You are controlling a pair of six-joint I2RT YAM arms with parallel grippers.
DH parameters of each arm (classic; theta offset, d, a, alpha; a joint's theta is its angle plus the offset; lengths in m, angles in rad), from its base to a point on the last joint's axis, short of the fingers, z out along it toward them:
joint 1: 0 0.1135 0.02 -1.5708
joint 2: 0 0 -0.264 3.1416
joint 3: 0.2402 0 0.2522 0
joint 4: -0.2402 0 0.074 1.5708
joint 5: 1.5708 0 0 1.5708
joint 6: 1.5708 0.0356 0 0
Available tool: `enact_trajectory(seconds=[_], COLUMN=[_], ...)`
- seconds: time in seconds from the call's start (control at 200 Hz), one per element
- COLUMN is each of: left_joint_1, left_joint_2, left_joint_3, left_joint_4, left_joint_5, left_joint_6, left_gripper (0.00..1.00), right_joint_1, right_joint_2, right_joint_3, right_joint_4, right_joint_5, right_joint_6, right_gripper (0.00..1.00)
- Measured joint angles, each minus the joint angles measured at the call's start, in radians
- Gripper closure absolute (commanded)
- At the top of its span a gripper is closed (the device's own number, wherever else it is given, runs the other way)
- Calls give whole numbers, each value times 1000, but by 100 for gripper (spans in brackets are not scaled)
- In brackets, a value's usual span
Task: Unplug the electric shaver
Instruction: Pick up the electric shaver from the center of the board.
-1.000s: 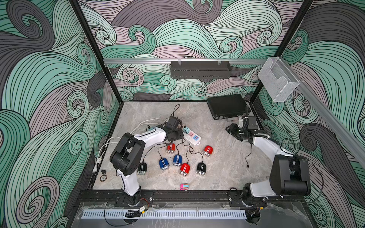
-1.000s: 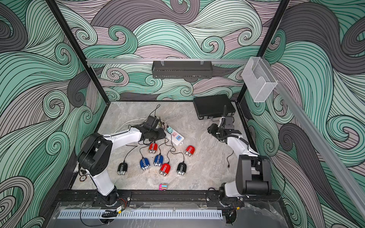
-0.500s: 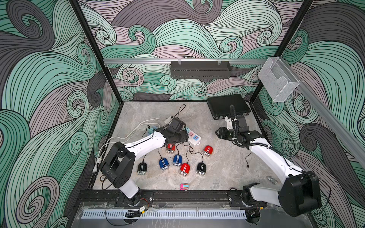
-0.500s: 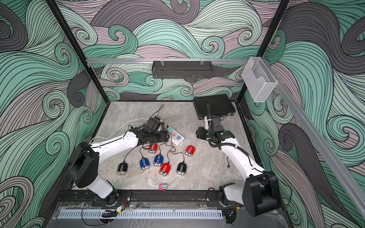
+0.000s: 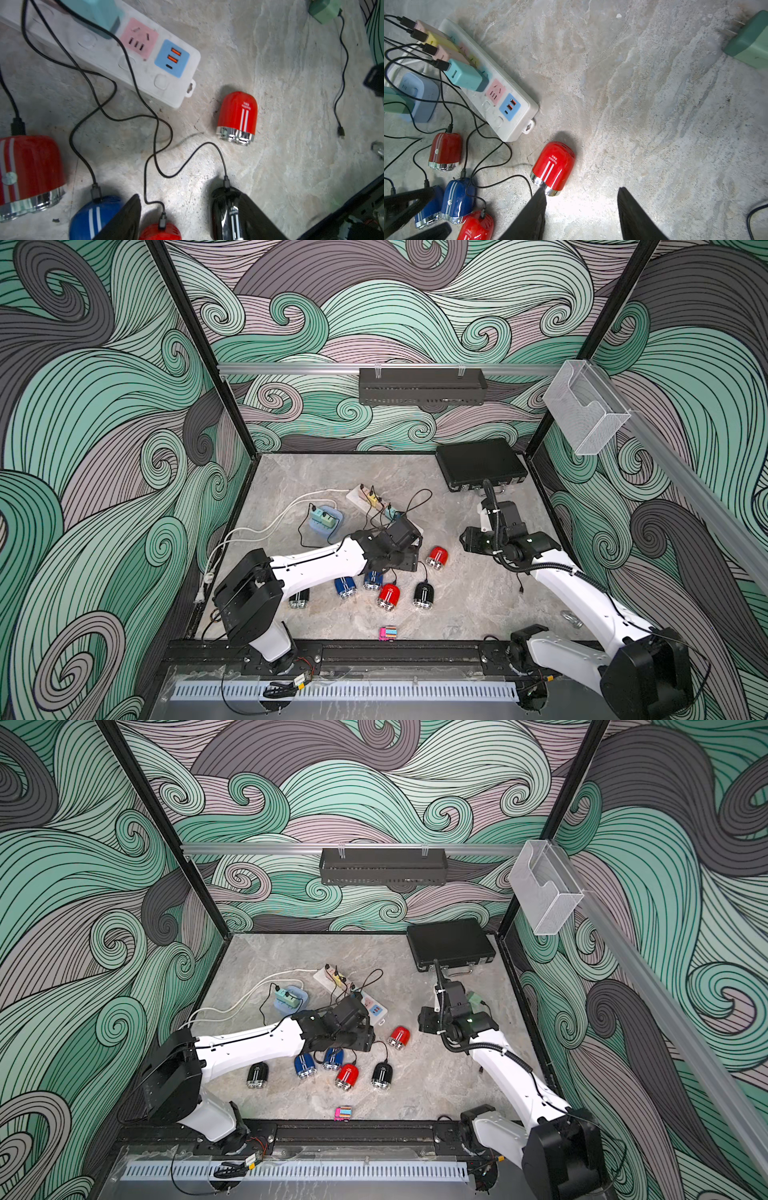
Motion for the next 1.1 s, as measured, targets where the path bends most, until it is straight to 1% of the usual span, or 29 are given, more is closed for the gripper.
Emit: enact_trajectory(seconds=[0.14, 0.29, 0.475, 0.726, 1.101], left_joint_1=[-75, -156, -222, -263, -277], left_joint_2=[28, 100, 171, 237, 325], left_joint_3=[23, 78, 116, 140, 225], left_joint_4=[-34, -63, -89, -117, -154], left_joint_5=[-32, -71, -97, -114, -146], left_joint_6=[-5, -4, -5, -2, -1], left_gripper=[26, 26, 25, 24, 23], right_joint_1=[0, -2, -18, -47, -47], right_joint_2=[-22, -43, -85, -173, -175], right_joint_3=[-4, -44, -113, -156, -161], right_joint_4=[3, 9, 7, 3, 4], right_joint_5=[17, 28, 38, 44, 26], right_joint_6=[3, 11, 26, 34, 32], right_gripper=[45, 45, 44, 43, 43])
